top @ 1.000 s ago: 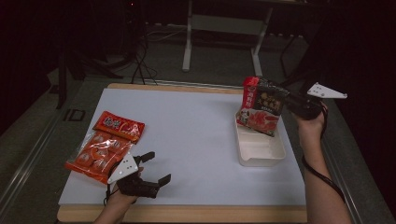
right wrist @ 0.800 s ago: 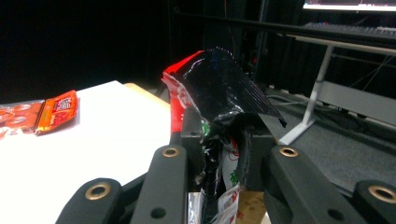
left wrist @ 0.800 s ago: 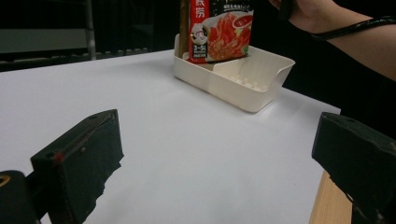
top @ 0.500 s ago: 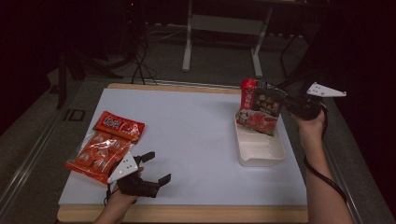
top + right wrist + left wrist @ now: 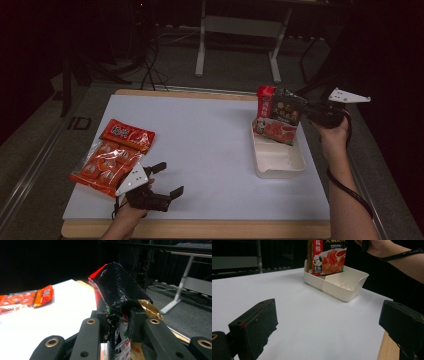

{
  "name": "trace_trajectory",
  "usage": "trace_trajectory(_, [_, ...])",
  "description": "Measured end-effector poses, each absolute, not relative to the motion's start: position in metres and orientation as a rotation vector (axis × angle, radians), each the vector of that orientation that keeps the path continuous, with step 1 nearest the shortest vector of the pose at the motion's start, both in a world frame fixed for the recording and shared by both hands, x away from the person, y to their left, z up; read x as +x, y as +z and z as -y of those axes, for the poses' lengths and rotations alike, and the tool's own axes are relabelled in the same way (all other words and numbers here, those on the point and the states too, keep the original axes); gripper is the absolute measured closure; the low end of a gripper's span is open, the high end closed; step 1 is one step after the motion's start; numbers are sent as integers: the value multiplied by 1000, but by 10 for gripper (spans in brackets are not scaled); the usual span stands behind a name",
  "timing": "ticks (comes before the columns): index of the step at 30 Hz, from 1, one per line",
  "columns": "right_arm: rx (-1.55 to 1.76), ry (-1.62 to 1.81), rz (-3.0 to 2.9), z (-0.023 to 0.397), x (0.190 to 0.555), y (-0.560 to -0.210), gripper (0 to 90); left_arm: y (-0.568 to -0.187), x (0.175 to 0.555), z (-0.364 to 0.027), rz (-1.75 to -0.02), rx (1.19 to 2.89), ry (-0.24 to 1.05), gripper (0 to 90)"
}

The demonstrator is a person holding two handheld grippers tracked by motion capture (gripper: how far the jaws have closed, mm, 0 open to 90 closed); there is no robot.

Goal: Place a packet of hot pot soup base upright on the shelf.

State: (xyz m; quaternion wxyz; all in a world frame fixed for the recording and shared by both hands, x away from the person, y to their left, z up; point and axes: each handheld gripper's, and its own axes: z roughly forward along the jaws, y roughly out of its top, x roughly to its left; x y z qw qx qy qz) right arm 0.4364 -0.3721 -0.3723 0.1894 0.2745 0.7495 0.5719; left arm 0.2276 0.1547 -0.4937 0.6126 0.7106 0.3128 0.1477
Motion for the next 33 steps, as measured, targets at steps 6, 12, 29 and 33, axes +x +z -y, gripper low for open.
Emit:
trace_trajectory(6, [797,1576,-2092,379,439,-367,756,-493,227,-157,-728,1631,342,24])
trace_trajectory(12, [782,1582,-2130,369,444,-373,752,-494,227,-156,-728,1631,338,24])
trace_trajectory(29, [847,1629,-2148,370,440,-412,687,-496,228,-157,-732,1634,333,24])
trace_trajectory(33, [925,1557,-2164,366,436,-405,621,-497,229,-156,-730,1644,333,24])
